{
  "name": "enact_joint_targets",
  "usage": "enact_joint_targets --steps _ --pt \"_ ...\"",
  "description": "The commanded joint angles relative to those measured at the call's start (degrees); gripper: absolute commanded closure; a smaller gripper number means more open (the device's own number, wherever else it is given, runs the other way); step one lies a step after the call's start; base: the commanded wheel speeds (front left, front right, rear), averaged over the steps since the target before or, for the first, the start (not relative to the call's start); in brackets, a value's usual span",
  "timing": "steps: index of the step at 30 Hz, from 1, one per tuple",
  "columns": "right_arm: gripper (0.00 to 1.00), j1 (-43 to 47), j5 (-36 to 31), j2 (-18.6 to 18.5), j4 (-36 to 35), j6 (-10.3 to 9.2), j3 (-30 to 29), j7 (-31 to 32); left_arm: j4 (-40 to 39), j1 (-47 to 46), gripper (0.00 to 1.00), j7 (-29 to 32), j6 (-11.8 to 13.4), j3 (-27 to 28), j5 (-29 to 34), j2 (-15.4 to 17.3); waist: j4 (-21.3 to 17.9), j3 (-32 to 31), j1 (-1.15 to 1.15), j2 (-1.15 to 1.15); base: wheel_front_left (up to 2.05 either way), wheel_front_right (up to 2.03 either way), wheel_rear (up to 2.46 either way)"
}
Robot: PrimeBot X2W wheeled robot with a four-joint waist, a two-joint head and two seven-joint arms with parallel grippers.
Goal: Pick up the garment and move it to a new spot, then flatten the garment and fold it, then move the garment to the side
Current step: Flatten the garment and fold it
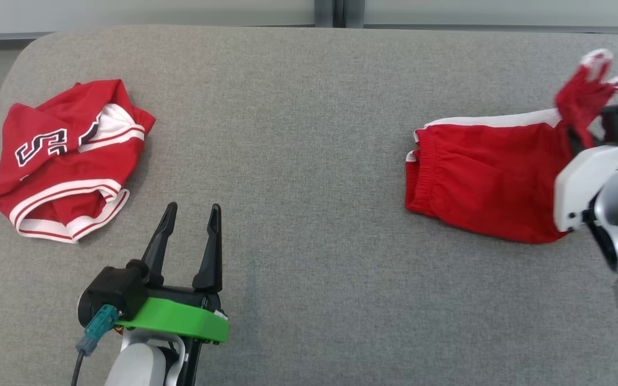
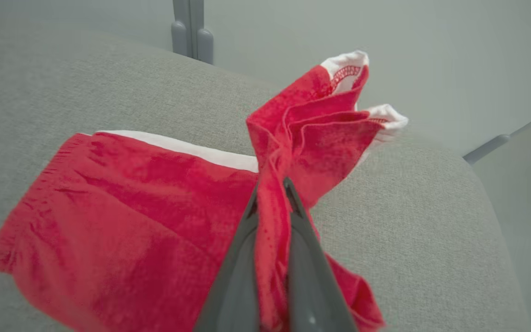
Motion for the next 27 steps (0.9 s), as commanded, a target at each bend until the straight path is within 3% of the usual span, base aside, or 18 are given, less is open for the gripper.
enact_joint_targets --steps 1,14,21,22,23,27 --pt "1.0 -0.9 0.5 0.8 0.2 -0.1 1.5 0.4 0.1 0.7 0.0 0.0 0.1 0.0 -0.8 0.2 0.2 -0.4 0.0 0.0 0.0 0.0 0.0" --pt "1.0 -7.9 0.5 8.5 13.4 -0.1 11.3 -2.0 0.3 1.3 0.0 0.0 0.1 -0.4 -1.7 0.1 3.3 -0.2 0.0 0.0 0.0 0.0 0.0" --pt "1.0 -8.0 2.0 8.9 18.1 -0.1 17.4 -2.4 0.4 1.7 0.0 0.0 0.1 -0.6 -2.2 0.1 4.5 -0.3 0.0 0.0 0.0 0.0 0.0" --pt "0.95 -7.8 2.3 8.9 18.4 -0.1 17.5 -2.3 0.4 1.8 0.0 0.0 0.1 -0.5 -2.2 0.1 4.5 -0.4 0.0 0.0 0.0 0.0 0.0" --pt "0.0 -7.5 2.7 9.0 18.7 -0.1 17.8 -2.4 0.4 1.8 0.0 0.0 0.1 -0.4 -2.2 0.1 4.5 -0.5 0.0 0.0 0.0 0.0 0.0" --pt "0.0 -7.1 6.1 9.2 16.6 -0.1 17.6 -4.4 0.3 2.2 0.0 0.0 0.1 0.1 -2.0 0.1 3.8 -0.9 0.0 0.0 0.0 0.0 0.0"
